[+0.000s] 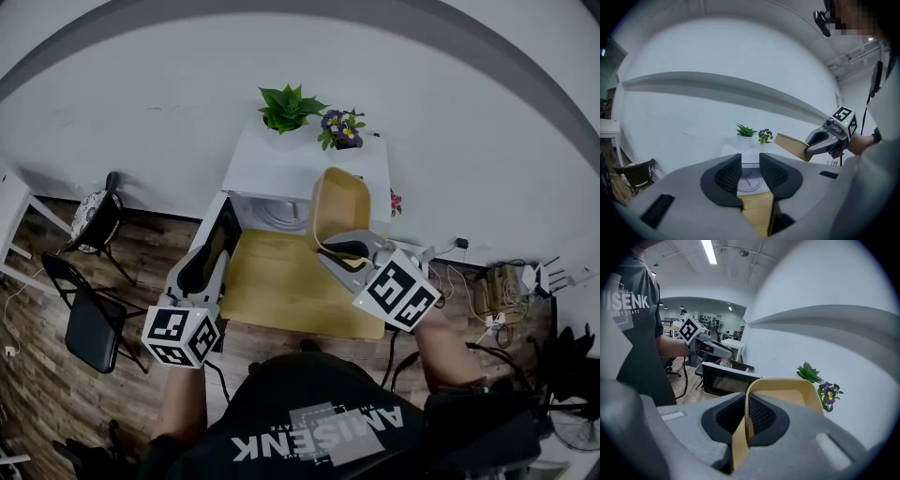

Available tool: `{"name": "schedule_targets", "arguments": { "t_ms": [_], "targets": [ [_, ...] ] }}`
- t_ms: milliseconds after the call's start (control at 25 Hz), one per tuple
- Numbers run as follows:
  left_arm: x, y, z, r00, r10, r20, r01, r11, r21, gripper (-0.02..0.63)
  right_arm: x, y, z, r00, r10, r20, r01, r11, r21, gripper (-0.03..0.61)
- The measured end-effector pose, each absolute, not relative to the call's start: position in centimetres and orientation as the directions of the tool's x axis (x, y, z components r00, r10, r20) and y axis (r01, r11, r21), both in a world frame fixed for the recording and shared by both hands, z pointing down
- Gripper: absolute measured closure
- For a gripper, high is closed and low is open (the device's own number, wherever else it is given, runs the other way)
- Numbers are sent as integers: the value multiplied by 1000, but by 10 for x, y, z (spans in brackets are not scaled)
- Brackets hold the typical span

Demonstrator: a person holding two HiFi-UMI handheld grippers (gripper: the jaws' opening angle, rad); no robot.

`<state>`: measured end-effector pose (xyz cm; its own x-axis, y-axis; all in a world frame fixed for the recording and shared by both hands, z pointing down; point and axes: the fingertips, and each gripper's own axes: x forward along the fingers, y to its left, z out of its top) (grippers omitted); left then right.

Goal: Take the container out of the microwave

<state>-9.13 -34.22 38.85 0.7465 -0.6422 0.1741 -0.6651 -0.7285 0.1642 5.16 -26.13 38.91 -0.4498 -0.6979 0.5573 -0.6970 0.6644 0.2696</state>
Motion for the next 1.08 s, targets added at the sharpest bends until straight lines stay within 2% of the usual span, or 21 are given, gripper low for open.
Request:
{"name": "schedule_targets", "arguments": {
  "t_ms": [1080],
  "targets": [
    [-88,-333,388,729,-662,175,-685,-712,156,499,55,-262,388,-483,-673,560,-665,698,267,557]
  ]
}}
